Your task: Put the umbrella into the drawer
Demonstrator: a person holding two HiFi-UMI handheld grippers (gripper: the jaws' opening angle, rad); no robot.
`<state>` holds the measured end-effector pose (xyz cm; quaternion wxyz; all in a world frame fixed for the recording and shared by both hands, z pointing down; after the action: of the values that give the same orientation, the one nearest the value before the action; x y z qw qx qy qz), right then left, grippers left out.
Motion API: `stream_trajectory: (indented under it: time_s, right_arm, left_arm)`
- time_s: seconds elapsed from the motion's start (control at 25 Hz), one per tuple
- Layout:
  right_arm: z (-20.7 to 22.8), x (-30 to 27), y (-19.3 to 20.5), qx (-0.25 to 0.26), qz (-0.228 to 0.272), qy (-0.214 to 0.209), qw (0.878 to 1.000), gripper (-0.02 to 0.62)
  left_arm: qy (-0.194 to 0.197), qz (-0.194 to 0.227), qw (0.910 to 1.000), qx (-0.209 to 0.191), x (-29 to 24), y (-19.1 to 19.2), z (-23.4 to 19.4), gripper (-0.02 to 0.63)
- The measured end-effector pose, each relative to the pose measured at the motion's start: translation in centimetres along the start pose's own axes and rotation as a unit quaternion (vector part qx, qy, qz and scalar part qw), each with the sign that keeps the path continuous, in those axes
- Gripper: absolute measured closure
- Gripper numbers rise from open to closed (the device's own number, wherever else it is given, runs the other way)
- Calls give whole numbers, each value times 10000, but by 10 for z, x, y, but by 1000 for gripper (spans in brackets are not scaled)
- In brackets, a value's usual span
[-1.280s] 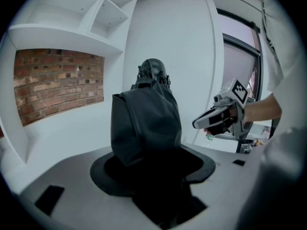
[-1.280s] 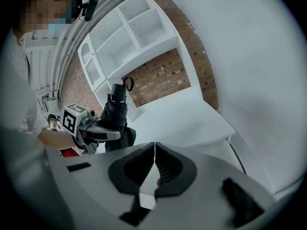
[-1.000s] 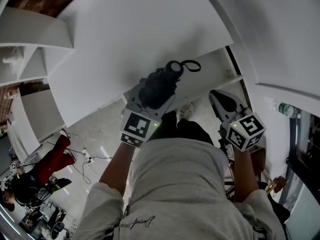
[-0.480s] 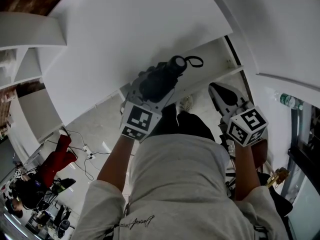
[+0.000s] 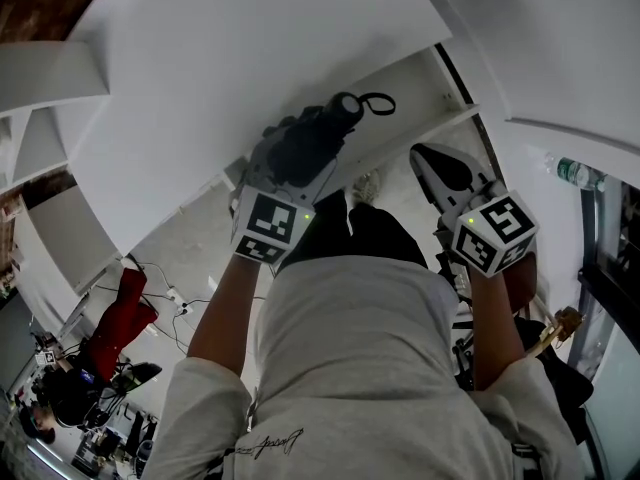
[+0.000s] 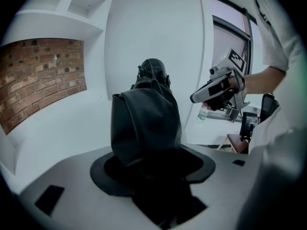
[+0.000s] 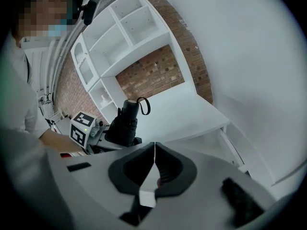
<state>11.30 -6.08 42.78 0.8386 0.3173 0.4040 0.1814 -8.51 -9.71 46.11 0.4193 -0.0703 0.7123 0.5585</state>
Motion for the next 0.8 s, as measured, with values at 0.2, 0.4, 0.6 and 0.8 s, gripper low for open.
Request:
stream_trajectory:
  time_s: [0.2, 0.4, 0.6, 0.8]
  right_arm:
    - [-1, -1, 2, -40, -18, 23, 10000, 568]
    - [9, -11, 6, -137, -70, 65, 9999, 568]
    - [11, -18, 8, -194, -90, 109, 9997, 568]
    - [7, -5, 12, -211, -79, 128, 9997, 568]
  left_arm:
    - [76, -99, 9999, -50, -7, 6, 0, 330]
    - [175, -303, 9992, -169, -27, 19, -6, 330]
    - [255, -488, 9981, -268, -38, 30, -11, 330]
    - [285, -620, 9971, -351, -42, 34, -1, 330]
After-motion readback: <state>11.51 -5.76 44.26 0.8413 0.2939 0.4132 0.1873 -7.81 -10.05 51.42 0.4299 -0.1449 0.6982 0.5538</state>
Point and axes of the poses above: the fingertips, and each gripper's own axes: x backward along the fingers, z to its right, y out of its underside, the point moved 6 cm from there along x, backward along the fingers, and after that the axes turned 3 degrees about -x, right-handed, at the moved point
